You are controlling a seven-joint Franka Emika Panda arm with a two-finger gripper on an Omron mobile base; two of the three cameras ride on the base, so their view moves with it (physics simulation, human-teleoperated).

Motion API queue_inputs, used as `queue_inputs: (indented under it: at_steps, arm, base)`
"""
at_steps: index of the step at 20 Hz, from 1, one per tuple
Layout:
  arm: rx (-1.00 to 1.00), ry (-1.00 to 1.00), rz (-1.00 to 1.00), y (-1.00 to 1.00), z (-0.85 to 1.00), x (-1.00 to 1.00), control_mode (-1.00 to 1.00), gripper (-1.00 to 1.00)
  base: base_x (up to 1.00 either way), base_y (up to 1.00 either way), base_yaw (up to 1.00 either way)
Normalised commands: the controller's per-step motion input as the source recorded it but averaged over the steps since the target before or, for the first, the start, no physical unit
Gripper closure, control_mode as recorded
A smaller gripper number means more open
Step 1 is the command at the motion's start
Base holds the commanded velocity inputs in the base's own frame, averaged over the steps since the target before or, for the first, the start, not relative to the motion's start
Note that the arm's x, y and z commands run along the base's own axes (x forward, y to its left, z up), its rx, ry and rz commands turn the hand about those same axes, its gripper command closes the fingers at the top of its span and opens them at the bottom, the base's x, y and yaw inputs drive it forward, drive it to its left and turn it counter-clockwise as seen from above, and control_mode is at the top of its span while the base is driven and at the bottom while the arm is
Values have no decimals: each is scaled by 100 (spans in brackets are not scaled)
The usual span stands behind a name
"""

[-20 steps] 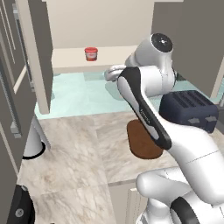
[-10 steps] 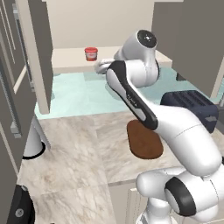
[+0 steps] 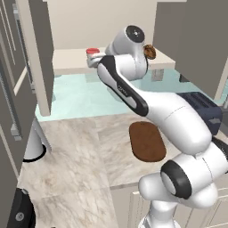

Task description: Pick the bread, place it on the cutting board, pick the jam, place it on the counter, and close the cabinet.

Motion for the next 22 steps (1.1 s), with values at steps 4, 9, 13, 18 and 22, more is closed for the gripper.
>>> queue_inputs:
  at_steps: [4, 9, 13, 18, 22]
  arm:
    - [0, 0, 0, 20, 10, 44, -100, -100]
    - [0, 0, 0, 15, 9, 43, -100, -100]
    - [0, 0, 1, 10, 1, 39, -100, -100]
    - [0, 0, 2, 9, 0, 36, -100, -100]
    - [0, 0, 2, 18, -5, 34, -100, -100]
  base:
    - [0, 0, 0]
    - [0, 0, 0]
    - [0, 0, 0]
    - [0, 0, 0]
    - [0, 0, 0]
